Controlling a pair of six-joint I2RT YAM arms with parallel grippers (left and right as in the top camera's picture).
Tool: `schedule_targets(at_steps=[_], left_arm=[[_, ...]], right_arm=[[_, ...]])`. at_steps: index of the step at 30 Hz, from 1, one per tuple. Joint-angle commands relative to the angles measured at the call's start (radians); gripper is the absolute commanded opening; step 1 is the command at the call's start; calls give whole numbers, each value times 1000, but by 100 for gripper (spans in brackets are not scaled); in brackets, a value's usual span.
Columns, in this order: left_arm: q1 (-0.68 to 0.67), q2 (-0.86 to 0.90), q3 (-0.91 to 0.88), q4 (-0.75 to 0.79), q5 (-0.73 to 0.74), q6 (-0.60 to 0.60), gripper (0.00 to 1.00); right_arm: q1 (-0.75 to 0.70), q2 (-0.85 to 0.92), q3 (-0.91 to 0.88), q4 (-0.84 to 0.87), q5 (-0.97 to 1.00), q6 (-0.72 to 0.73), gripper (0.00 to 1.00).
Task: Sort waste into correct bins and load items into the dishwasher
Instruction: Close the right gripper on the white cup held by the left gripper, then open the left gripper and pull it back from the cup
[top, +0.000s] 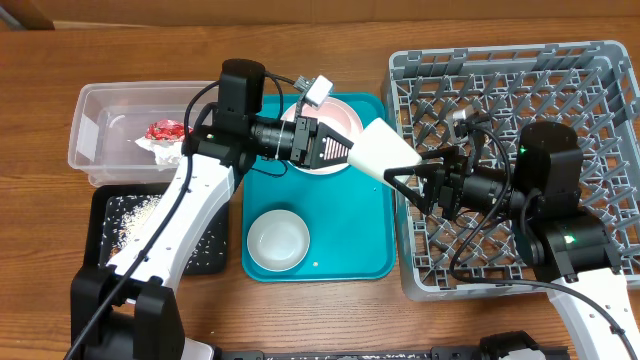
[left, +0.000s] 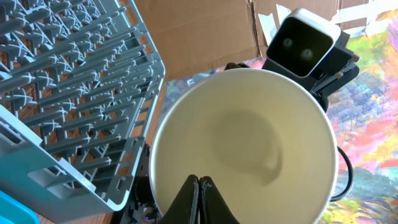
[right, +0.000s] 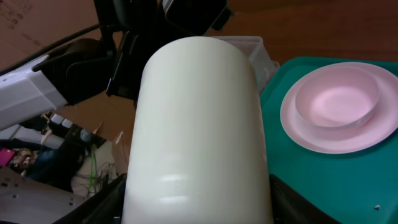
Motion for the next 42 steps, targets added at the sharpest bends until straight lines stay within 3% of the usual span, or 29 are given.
schedule_targets(at_steps=[1,11,19,28,42], left_arm=[[-8,1,9,3,30,9,4],[-3,1,9,5,7,9,4],[34,1,9,-8,-214,28,10],[61,1,9,-205,-522,63,13],[60,1,9,-330,-644,122,14]], right_arm=[[-2,0,20,26,21,4,57],[-2,0,20,50,60,4,57],[-2,0,20,74,285,0,57],[-2,32,20,34,573,-3,58],[-2,195,34,-53,770,-3,57]])
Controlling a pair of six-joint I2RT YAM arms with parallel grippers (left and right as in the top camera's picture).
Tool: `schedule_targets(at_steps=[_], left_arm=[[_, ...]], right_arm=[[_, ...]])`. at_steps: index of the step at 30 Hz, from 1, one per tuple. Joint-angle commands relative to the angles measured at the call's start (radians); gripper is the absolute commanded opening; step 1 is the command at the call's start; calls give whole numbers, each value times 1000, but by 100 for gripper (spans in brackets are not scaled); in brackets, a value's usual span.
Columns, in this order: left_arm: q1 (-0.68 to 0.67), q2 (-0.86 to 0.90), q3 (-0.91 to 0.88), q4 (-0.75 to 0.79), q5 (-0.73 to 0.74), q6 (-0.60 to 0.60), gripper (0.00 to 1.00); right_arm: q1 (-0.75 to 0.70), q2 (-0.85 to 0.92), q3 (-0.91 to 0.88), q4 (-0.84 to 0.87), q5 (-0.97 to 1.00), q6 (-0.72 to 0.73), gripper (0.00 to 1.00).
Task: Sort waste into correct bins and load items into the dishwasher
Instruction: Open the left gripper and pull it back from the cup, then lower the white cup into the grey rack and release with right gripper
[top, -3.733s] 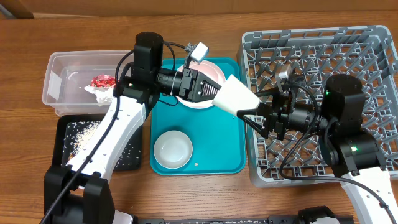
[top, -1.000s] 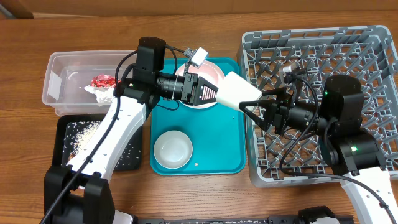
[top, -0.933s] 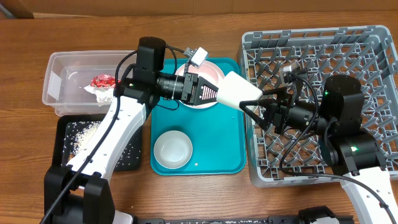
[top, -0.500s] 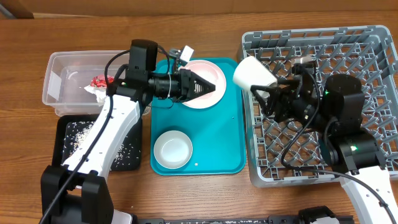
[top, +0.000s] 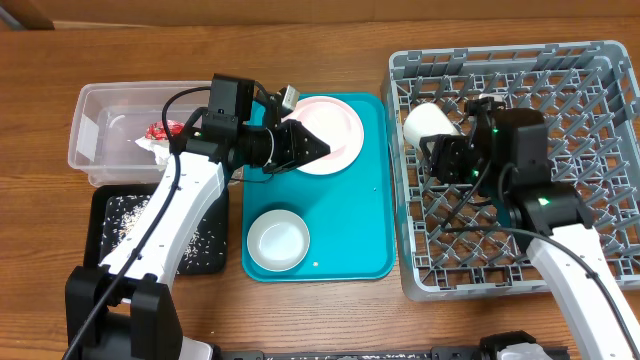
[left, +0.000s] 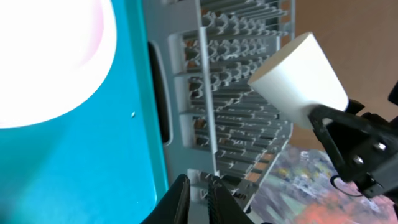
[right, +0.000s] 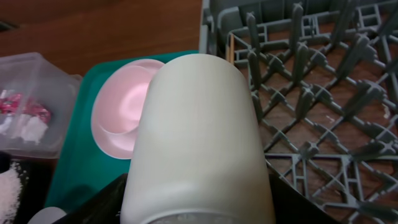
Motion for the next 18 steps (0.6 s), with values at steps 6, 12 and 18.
schedule_targets(at_steps=[6,12,18], left_arm=[[3,1,9,-55,-92,60,14],[3,1,9,-58,-92,69,14],[3,1,9,-57,-92,69,15]], right_arm=[[-2,33,33,-25,125,-6,57],[-2,81,33,-48,133,-7,56],[-2,137,33,-60,133,-6,56]])
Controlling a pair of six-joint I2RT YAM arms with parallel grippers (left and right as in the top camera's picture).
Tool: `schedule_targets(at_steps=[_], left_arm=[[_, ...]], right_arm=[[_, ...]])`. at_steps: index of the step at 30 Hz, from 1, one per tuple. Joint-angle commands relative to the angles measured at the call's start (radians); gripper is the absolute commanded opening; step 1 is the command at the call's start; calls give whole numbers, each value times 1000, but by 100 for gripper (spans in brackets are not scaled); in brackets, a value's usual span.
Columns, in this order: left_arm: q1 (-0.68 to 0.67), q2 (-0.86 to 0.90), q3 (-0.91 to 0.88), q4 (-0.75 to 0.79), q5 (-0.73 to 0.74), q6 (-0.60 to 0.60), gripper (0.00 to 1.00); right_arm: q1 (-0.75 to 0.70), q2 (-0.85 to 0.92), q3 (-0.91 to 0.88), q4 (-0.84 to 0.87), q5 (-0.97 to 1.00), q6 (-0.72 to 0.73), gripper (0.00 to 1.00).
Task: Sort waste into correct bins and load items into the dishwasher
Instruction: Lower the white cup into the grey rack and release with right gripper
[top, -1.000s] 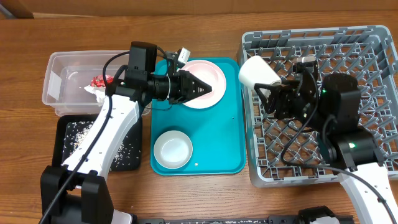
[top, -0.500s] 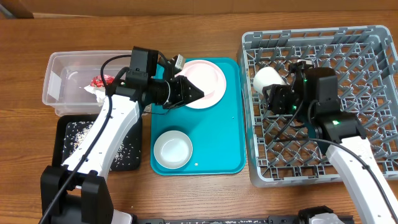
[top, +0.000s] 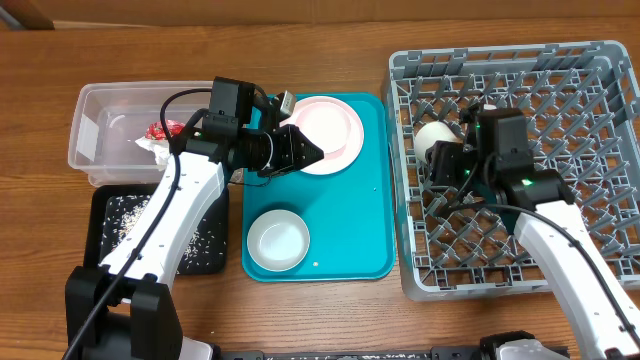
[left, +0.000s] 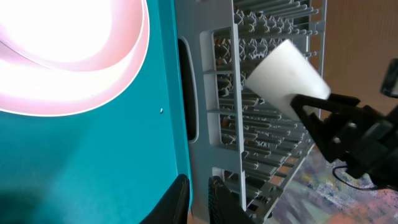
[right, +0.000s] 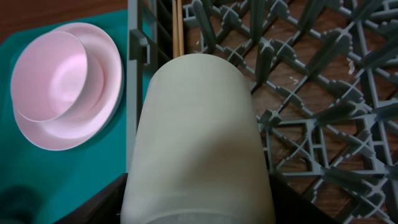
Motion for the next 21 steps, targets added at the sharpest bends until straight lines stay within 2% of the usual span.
schedule_targets(at_steps=[1,4,9,13,21], left_arm=[[3,1,9,-2,-10,22,15],[3,1,9,-2,-18,22,15],[3,1,9,-2,-25,21,21],[3,1,9,-2,-25,22,24],[3,1,9,-6,-24,22,23]], right_arm=[[-2,19,32,-2,17,-6,56],[-2,31,32,-4,17,-6,57],[-2,38,32,-4,17,-6,78],[-2,38,32,-3,17,-6,89],[-2,35,36,35,16,-6,90]])
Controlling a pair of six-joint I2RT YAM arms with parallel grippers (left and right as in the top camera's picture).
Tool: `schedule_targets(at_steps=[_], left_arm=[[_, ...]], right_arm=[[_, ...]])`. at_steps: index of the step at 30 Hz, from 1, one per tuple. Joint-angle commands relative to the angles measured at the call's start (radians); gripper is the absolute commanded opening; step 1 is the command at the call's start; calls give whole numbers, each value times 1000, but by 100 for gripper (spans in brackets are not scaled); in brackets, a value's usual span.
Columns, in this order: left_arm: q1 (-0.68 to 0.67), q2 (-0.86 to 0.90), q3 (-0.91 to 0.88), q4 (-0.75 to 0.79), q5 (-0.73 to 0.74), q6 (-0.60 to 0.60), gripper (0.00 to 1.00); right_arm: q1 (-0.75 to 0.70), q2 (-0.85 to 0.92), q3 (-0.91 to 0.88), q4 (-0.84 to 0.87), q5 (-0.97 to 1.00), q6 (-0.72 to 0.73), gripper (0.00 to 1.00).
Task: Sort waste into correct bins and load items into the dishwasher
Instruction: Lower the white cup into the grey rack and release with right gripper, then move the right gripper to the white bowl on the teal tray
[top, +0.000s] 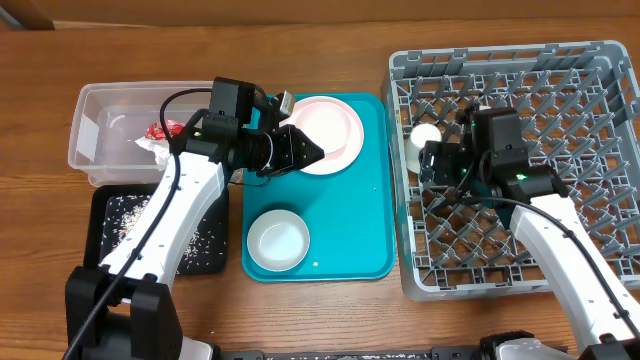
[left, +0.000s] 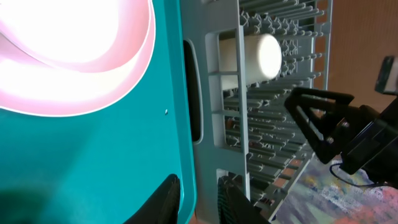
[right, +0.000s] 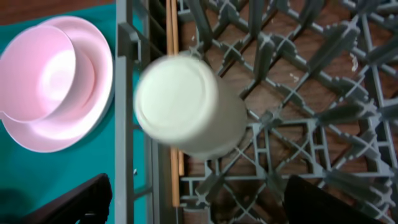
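A white cup (top: 425, 135) rests bottom-up among the tines at the left side of the grey dishwasher rack (top: 580, 80). It also shows in the right wrist view as the cup (right: 186, 109) and in the left wrist view as the cup (left: 252, 55). My right gripper (top: 432, 160) hangs just in front of it, open wide (right: 196, 186), with nothing between its fingers. My left gripper (top: 310, 150) hovers over the teal tray (top: 365, 230) by the pink plate (top: 325, 133). Its fingers (left: 196, 186) stand slightly apart and empty.
A pink bowl (right: 40, 71) sits on the pink plate, and a white bowl (top: 278, 241) on the tray's front. A clear bin (top: 110, 120) holds a red wrapper (top: 165, 131). A black tray (top: 130, 225) with white crumbs lies at front left. A wooden stick (right: 171, 37) lies in the rack.
My right gripper has opened and let go of the cup, which now rests bottom-up in the rack. The left gripper's fingers stand a little wider apart; that arm has hardly moved.
At first my left gripper held the cup by its rim between tray and rack, with the right gripper's fingers around it. Then the right gripper alone held it over the rack, the left back over the pink plate. Then the cup was lower, and now it rests released.
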Motion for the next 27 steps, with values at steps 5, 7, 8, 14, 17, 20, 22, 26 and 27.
schedule_targets(at_steps=[5,7,8,14,17,20,22,26,27], left_arm=[[4,1,9,18,-7,19,23],[4,1,9,39,-9,18,23],[4,1,9,49,-14,17,23],[-19,2,9,80,-261,-36,37],[-25,3,9,61,-393,-39,45],[-25,2,9,9,-372,-36,32],[-23,-4,9,-22,-309,18,19],[-11,-53,10,-39,-321,53,11],[-1,-73,10,-36,-329,53,12]], right_arm=[[-2,-18,70,2,-68,-3,90],[-2,-30,82,2,-129,-3,90],[-2,-35,88,3,-164,-3,90],[-2,-58,93,-10,-365,-3,100],[-1,-58,92,-46,-483,-27,100],[1,-58,92,-98,-575,-61,100],[6,-58,90,-134,-591,-78,99],[60,-57,76,-154,-590,-98,96],[82,-57,72,-150,-590,-102,95]])
